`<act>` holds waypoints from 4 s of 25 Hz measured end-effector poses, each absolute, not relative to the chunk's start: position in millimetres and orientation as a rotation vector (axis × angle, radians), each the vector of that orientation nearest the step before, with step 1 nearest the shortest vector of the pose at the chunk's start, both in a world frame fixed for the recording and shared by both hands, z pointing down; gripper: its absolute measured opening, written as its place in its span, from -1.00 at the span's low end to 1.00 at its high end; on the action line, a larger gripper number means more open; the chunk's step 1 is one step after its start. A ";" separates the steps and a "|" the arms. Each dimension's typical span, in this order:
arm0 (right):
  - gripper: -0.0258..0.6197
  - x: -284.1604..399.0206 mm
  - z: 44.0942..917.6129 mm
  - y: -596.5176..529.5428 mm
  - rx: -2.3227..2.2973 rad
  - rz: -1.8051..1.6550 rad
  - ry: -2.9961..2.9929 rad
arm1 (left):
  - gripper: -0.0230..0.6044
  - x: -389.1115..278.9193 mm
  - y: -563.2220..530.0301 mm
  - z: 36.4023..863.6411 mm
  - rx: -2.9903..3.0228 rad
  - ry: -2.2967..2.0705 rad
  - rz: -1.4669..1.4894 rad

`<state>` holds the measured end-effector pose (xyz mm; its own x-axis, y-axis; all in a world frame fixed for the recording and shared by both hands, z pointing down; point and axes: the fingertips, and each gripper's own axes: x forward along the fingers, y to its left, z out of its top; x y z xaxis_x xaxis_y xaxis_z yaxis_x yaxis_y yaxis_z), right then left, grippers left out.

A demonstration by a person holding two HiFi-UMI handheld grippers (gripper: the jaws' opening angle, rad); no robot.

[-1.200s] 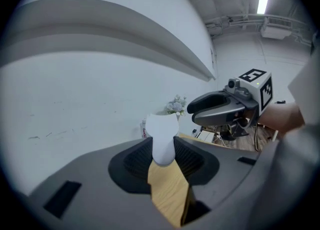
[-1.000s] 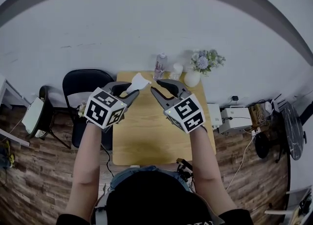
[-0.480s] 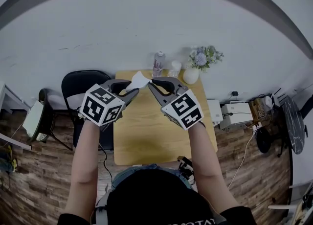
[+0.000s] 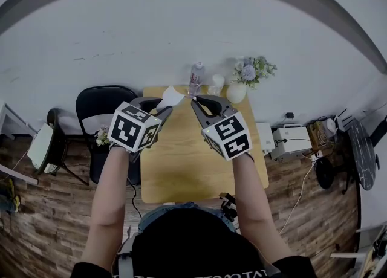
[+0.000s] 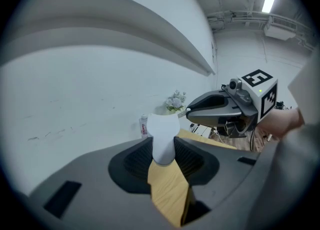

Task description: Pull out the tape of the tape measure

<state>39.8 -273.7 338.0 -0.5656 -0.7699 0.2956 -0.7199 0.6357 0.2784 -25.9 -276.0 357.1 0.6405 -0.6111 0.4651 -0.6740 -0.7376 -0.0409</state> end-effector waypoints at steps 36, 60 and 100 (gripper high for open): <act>-0.79 167.7 347.5 -304.3 1.586 0.176 -2.390 | -0.48 -93.6 -332.6 394.5 2.372 -1.393 0.614; -0.79 148.1 462.7 -383.4 1.439 0.336 -2.244 | -0.48 -113.2 -439.0 511.3 2.161 -1.452 0.611; -0.78 126.6 662.7 -460.0 1.464 0.685 -2.010 | -0.48 -123.0 -511.0 670.3 1.945 -1.555 0.635</act>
<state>126.6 -460.0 662.7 -0.2511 -0.6747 0.6940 -0.9582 0.2751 -0.0792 -123.0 -511.0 670.3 0.2139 -0.7093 0.6717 -0.9767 -0.1670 0.1347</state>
